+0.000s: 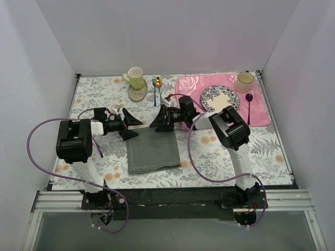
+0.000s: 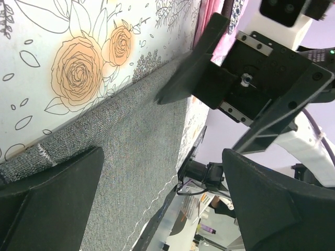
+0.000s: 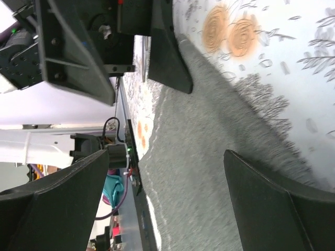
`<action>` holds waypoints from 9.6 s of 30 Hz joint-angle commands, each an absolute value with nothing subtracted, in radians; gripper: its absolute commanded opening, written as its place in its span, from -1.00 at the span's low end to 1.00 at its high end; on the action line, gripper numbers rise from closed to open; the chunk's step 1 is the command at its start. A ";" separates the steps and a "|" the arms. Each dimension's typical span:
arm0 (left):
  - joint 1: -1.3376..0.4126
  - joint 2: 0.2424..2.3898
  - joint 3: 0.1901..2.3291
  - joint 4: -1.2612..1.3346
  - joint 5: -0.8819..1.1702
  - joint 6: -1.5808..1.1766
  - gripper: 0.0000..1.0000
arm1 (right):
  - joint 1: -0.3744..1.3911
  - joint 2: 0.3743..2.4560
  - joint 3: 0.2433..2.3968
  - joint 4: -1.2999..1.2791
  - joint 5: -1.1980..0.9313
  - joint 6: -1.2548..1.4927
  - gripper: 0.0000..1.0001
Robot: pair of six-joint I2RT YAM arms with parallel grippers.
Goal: Fold the napkin into a case and place the utensils inside
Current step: Smooth out the square-folded napkin at the center of the board, then rotate the square-folded napkin at the center of the board, then pick up the top corner of the square folded napkin from the center of the board.
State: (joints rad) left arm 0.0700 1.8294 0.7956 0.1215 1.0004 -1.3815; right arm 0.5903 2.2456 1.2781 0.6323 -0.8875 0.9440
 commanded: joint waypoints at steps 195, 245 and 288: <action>-0.566 0.937 0.469 -0.698 0.442 0.580 -0.28 | 0.631 2.023 1.543 -0.555 -0.755 -0.086 0.33; -0.565 0.997 0.617 -0.735 0.407 0.597 -0.45 | 0.609 2.022 1.503 -0.552 -0.808 -0.077 0.31; -0.414 1.382 0.819 -0.304 0.399 0.334 -1.00 | 0.552 2.039 1.529 -0.554 -0.834 -0.061 0.28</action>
